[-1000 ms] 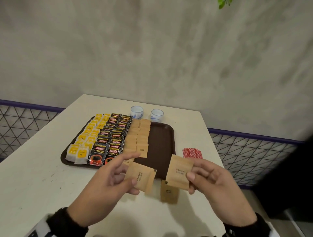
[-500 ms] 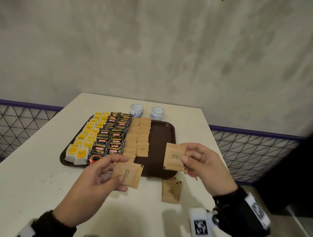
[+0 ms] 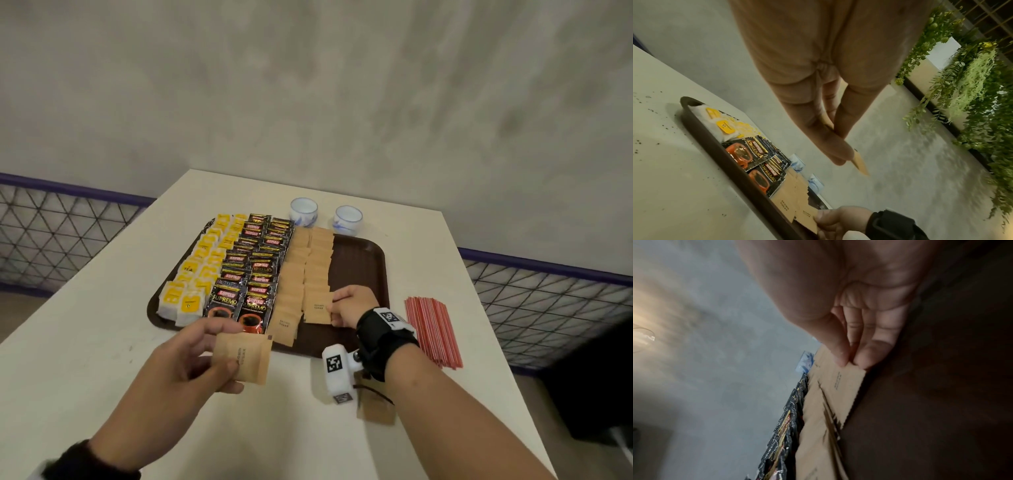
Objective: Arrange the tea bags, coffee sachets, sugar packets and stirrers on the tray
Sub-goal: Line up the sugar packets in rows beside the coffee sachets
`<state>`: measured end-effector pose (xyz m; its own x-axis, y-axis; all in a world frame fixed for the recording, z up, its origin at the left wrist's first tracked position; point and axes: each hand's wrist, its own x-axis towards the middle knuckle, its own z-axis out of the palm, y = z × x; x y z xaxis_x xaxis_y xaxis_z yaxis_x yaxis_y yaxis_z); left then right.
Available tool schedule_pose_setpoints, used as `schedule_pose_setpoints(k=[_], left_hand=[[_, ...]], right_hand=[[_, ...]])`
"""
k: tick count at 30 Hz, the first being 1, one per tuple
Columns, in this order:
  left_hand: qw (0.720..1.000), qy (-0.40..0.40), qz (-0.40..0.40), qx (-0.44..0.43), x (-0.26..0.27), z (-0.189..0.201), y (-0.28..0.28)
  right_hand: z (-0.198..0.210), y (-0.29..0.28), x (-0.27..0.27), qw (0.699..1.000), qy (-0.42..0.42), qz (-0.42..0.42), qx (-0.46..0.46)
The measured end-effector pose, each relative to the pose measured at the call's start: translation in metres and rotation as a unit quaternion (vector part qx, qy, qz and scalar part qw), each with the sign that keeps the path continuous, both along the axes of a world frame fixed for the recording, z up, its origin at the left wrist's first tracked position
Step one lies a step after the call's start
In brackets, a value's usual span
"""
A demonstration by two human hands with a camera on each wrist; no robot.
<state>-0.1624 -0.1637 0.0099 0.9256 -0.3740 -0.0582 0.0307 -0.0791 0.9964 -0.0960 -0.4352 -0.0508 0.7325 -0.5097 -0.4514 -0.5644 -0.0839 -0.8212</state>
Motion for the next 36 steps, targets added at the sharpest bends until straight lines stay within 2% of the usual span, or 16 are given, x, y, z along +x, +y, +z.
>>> schedule_pose_setpoints(k=[5,21,27,30,32,33,36], left_hand=[[1.0,0.008,0.015,0.014,0.008,-0.003,0.01],[1.0,-0.001,-0.011,0.012,0.014,-0.004,0.019],[1.0,0.002,-0.02,-0.006,0.013,0.0,0.016],[1.0,0.002,-0.017,-0.018,0.012,0.002,0.007],[1.0,-0.002,-0.015,-0.026,0.012,0.003,-0.001],[1.0,-0.005,-0.016,-0.026,0.012,0.004,-0.005],[0.999,-0.008,-0.018,-0.033,0.011,0.008,-0.017]], right_hand=[[-0.003,0.005,0.016,0.998,0.016,-0.049,-0.032],[-0.011,0.007,0.016,0.991,0.037,-0.002,-0.127],[-0.009,0.006,0.01,0.992,0.017,0.01,-0.126],[0.007,0.01,-0.003,0.987,-0.029,0.038,-0.152],[0.03,0.021,-0.023,0.987,-0.088,0.077,-0.106],[0.042,0.03,-0.036,0.986,-0.117,0.109,-0.051],[0.067,0.053,-0.073,0.951,-0.181,0.217,0.125]])
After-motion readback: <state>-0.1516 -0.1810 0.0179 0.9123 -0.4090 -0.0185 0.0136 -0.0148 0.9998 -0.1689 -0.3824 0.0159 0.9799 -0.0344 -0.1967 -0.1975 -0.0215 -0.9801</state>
